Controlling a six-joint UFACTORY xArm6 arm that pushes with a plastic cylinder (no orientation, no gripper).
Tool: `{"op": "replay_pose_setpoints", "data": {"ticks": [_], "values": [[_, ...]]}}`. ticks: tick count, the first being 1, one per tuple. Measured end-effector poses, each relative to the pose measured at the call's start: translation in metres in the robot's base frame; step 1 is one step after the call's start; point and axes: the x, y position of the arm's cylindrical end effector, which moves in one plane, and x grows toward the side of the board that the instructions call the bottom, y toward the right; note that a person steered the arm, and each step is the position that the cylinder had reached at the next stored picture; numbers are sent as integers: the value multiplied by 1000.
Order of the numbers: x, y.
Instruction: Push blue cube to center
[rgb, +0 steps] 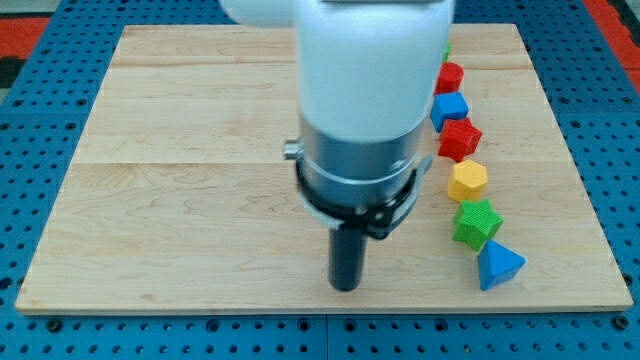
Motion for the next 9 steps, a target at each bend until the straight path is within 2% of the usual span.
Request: {"op": "replay_pose_setpoints", "data": {"ticks": [1, 2, 3, 4, 5, 7, 9], "values": [[20, 12], [20, 118], [22, 177], [12, 213], [-23, 271], [-124, 287], [-148, 246]]}}
